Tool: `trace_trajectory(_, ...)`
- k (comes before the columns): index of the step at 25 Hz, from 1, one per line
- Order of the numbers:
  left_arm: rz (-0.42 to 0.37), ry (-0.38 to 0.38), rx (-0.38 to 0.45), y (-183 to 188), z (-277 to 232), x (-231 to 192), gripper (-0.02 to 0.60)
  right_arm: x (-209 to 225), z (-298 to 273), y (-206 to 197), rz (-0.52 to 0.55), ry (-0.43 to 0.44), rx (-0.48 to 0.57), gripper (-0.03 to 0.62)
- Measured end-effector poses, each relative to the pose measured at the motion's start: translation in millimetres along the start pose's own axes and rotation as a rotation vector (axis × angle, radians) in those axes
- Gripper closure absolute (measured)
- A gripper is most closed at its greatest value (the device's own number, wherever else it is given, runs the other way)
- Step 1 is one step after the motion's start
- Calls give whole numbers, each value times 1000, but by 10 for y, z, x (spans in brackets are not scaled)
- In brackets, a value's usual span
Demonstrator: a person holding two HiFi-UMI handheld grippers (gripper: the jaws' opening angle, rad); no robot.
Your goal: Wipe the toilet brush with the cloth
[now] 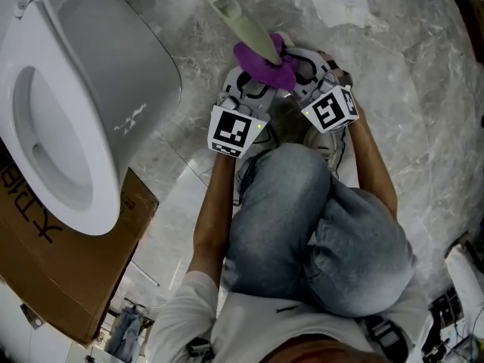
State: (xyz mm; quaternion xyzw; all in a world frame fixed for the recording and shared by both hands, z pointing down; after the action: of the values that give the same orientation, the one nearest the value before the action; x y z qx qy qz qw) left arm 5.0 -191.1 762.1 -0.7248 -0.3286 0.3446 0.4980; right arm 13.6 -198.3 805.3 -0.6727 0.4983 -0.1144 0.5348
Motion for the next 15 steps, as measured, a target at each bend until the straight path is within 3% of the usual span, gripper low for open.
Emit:
trace_trajectory(10,24,54,66,150,280,-17,463,-18,204,10,-45,-32,-2,461)
trace_trajectory(15,42,100,104,177,429,-79,470,75,428,10,-100,-109,12,474)
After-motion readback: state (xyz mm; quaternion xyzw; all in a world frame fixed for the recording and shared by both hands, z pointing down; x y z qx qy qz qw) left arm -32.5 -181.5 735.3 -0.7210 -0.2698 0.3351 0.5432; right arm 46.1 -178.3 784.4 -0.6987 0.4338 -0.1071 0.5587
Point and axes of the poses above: the fingertips, and each gripper's own axes: z backward along the fingers, x to its right, y out of its top, the point moved 1 cm from there along z, backward along the fingers, and after that the axes turned 11 degrees about -y, right-handed, at the moved point
